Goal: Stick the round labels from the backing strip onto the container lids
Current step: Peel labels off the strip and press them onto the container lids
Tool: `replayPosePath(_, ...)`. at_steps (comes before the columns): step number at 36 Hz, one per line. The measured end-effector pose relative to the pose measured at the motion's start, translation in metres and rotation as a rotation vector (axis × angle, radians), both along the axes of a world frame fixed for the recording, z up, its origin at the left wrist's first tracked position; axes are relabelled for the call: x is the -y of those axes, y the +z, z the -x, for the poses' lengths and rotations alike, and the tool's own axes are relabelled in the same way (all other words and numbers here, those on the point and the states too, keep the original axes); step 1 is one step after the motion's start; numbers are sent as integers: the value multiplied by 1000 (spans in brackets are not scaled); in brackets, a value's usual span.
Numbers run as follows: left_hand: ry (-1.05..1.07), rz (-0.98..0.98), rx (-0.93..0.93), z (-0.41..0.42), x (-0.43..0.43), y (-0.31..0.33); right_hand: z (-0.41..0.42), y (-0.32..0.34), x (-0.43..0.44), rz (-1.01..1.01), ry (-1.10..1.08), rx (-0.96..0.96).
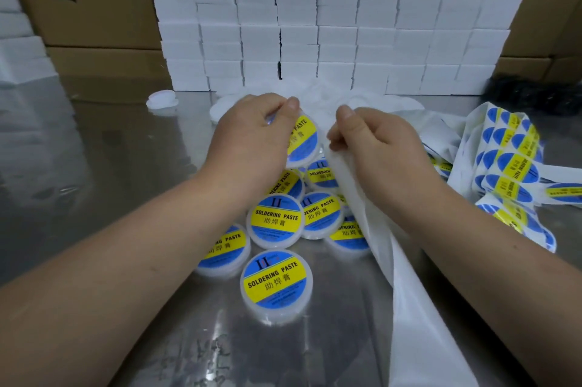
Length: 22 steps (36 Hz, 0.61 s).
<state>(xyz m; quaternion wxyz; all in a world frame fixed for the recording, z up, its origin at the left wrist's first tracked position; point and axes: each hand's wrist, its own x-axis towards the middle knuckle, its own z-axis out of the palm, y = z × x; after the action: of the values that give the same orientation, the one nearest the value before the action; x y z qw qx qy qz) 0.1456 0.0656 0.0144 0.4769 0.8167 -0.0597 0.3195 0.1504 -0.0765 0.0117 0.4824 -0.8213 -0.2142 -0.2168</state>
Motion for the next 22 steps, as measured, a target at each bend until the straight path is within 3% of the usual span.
replayPosePath(8, 66, -225, -258, -8, -6, -3, 0, -1, 4, -43, 6, 70)
replayPosePath(12, 167, -580, -365, -14, -8, -6, -1, 0, 4, -49, 16, 120)
replayPosePath(15, 242, -672, -322, -15, -9, -8, -2, -1, 3, -47, 47, 124)
replayPosePath(18, 97, -439, -154, -9, -8, -5, 0, -1, 3, -45, 90, 135)
replayPosePath(20, -98, -165, -159, -3, -3, -1, 1, -1, 2, -40, 111, 137)
replayPosePath(22, -199, -41, -172, -2, 0, 0, 1, -1, 2, -33, 133, 136)
